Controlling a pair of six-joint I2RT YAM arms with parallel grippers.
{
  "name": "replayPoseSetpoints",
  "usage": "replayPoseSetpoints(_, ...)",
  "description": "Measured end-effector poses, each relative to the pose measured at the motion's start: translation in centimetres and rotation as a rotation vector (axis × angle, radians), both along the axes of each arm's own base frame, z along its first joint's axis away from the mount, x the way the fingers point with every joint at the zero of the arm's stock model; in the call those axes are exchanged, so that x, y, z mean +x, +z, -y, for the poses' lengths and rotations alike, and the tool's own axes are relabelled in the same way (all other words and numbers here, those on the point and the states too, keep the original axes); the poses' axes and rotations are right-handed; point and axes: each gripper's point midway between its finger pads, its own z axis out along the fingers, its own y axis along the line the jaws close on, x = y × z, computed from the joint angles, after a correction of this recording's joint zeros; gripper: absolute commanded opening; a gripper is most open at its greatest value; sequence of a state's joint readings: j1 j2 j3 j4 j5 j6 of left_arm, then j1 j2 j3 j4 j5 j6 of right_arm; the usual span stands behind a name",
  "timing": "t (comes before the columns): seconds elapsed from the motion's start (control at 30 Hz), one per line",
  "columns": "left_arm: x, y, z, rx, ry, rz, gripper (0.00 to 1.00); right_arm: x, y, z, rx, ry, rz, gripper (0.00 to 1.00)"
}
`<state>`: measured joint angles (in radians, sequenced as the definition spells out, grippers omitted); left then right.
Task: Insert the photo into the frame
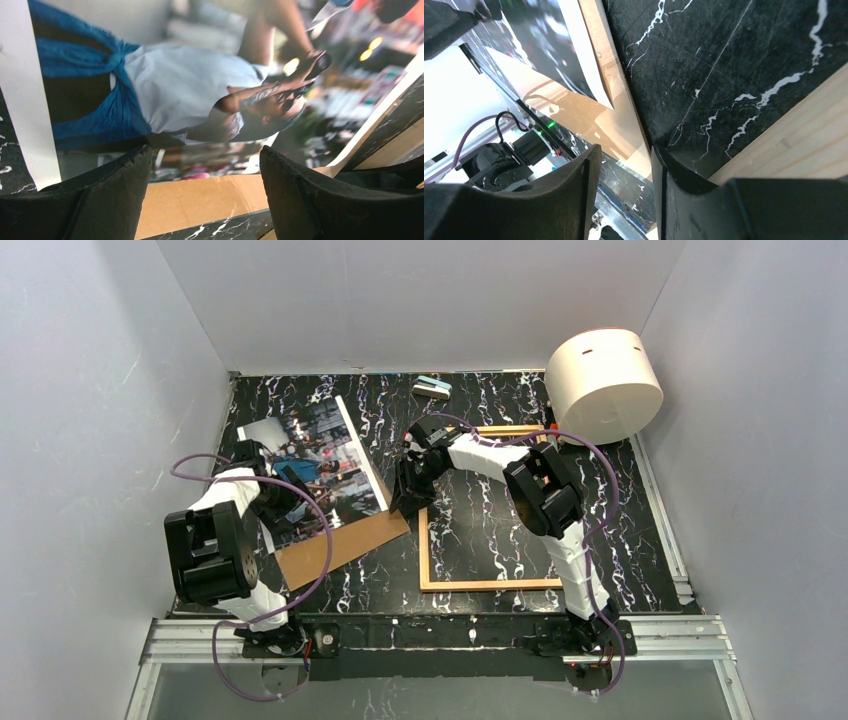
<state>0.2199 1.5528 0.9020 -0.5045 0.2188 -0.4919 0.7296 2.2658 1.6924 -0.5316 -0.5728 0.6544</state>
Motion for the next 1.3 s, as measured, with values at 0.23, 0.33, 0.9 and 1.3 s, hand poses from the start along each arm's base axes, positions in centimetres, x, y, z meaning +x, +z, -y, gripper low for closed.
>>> replayPoseSetpoints(0.23, -0.8, -0.7, -0.2, 0.013, 0.014, -0.027, 0.74, 0.2, -0.2, 0.2, -0.014, -0.008, 0.017, 0.35)
replayPoseSetpoints(0.33, -0.8, -0.8, -0.2, 0.015, 0.019, -0.027, 0.73, 0.1, -0.3, 0.5, -0.025, -0.011, 0.03, 0.29)
replayPoseSetpoints(0.9, -0.8, -0.8, -0.3, 0.022, 0.029, -0.029, 0.68, -0.8, 1.3, 2.0, -0.085, -0.037, 0.094, 0.51)
replayPoseSetpoints(1.3, -0.3, 4.1, 1.5, -0.024, -0.011, 0.067, 0.63, -4.1, -0.6, 2.7, -0.183, -0.052, 0.035, 0.5)
